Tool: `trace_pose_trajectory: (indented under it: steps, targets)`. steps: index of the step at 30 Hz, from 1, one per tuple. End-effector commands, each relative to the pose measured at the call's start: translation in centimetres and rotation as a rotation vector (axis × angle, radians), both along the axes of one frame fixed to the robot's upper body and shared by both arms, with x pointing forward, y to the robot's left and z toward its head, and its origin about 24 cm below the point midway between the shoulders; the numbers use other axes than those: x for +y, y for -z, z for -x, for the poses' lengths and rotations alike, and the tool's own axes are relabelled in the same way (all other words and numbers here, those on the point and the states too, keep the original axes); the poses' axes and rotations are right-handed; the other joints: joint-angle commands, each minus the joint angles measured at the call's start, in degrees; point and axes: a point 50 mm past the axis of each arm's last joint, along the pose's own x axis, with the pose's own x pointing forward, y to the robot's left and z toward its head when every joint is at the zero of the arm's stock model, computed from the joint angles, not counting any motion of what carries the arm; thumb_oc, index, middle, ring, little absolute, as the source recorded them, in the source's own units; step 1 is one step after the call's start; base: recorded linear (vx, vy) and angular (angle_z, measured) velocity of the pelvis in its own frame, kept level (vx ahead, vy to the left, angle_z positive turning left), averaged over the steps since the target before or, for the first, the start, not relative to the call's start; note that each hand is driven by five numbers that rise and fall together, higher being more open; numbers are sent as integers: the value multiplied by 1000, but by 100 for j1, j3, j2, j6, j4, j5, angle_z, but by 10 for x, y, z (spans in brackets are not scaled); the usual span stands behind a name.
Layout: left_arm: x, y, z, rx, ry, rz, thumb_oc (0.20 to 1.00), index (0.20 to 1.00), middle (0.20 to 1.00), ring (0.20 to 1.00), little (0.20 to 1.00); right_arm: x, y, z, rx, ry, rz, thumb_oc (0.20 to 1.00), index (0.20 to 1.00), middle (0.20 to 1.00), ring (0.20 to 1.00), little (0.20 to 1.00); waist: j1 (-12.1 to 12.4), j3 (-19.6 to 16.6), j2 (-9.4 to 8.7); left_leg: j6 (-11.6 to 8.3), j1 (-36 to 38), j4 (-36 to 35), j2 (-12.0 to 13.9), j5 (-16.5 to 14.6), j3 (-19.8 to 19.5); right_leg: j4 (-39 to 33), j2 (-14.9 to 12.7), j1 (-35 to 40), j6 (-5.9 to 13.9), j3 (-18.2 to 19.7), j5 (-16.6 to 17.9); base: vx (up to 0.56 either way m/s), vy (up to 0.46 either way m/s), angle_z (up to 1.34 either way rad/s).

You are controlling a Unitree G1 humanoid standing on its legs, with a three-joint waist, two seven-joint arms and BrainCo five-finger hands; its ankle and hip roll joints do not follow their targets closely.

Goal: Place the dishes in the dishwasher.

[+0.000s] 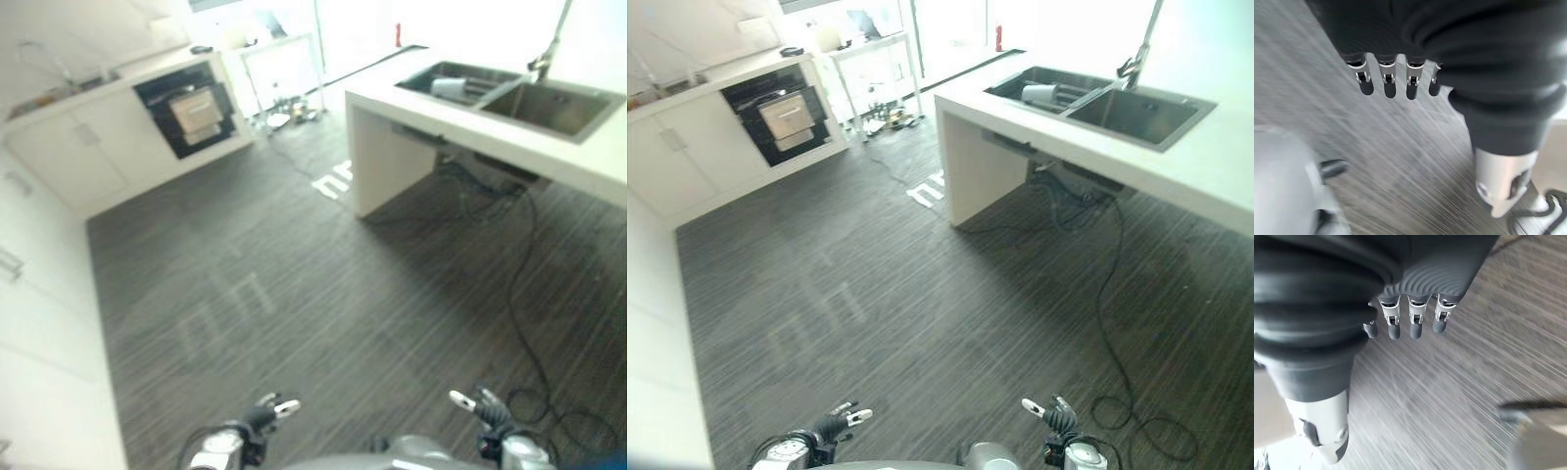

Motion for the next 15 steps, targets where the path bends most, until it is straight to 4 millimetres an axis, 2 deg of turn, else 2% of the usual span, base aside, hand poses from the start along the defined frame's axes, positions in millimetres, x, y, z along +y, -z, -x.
trace_pose_trajectory:
  steps: [1,2,3,4,6,7,9,11,12,13,15]
  targets:
    - [3,-12,-24,-84,-7,-2,1000,1000,1000,1000,1000,-25,-8,5,-3,-5,61,1000,1000,1000,1000,1000,38,176,195,-83,575,-3479,-42,-9,-25,-75,-579,136,1040,-11,54,527,108,-89]
    - [5,-13,-24,-91,-9,-6,1000,1000,1000,1000,1000,-27,-9,3,-4,-6,64,1000,1000,1000,1000,1000,74,202,221,-52,636,-4157,-67,-40,-83,-68,-546,196,1099,77,-4,677,219,-109]
    - [6,-13,-22,-101,-24,3,1000,1000,1000,1000,1000,-27,-10,-2,4,-15,70,1000,1000,1000,1000,1000,295,226,327,-203,605,-5528,-174,332,-892,-87,-419,438,1165,308,-170,732,241,-94]
    - [5,-13,-18,-102,-23,13,1000,1000,1000,1000,1000,-26,-10,-3,11,-20,70,1000,1000,1000,1000,1000,418,227,367,-297,538,-5878,-134,573,-1233,-91,-364,605,1170,492,-285,706,236,-115]
    - [6,-11,-8,-106,-24,9,1000,1000,1000,1000,1000,-27,-9,1,25,-34,74,1000,1000,1000,1000,1000,545,249,358,-357,375,-5837,-114,639,-1355,-122,-430,943,1247,797,-494,530,256,-171]
    - [9,-12,-10,-112,-35,15,1000,1000,1000,1000,1000,-25,-7,4,37,-49,85,1000,1000,1000,1000,1000,496,226,351,-245,387,-5531,-129,429,-1210,-29,-631,974,1364,797,-570,524,367,-186]
    - [13,-14,-17,-116,-37,13,1000,1000,1000,1000,1000,-27,-5,13,59,-36,95,1000,1000,1000,1000,1000,388,200,367,-165,468,-5328,-121,235,-947,144,-874,956,1470,596,-618,428,347,-93]
    - [17,-17,-30,-123,-5,-6,1000,1000,1000,1000,1000,-25,-1,27,79,2,71,1000,1000,1000,1000,1000,282,104,271,108,529,-5077,-259,-55,-738,733,-1208,836,1664,473,-190,430,319,-10]
    - [17,-19,-34,-122,18,-15,1000,1000,1000,1000,1000,-24,0,32,86,8,62,1000,1000,1000,1000,1000,246,67,271,202,656,-5119,-342,-104,-707,1152,-1301,661,1683,440,144,347,284,-18]
    - [18,-20,-37,-123,21,-26,1000,1000,1000,1000,1000,-23,1,35,92,0,60,1000,1000,1000,1000,1000,223,55,320,266,776,-5175,-381,-145,-722,1685,-1364,421,1654,399,396,300,284,-21]
    - [24,-24,-42,-133,-4,-40,1000,1000,1000,1000,1000,-22,3,41,103,-14,50,1000,1000,1000,1000,1000,179,71,401,366,997,-5228,-461,-247,-719,2332,-1405,-22,1547,251,544,268,262,-3]
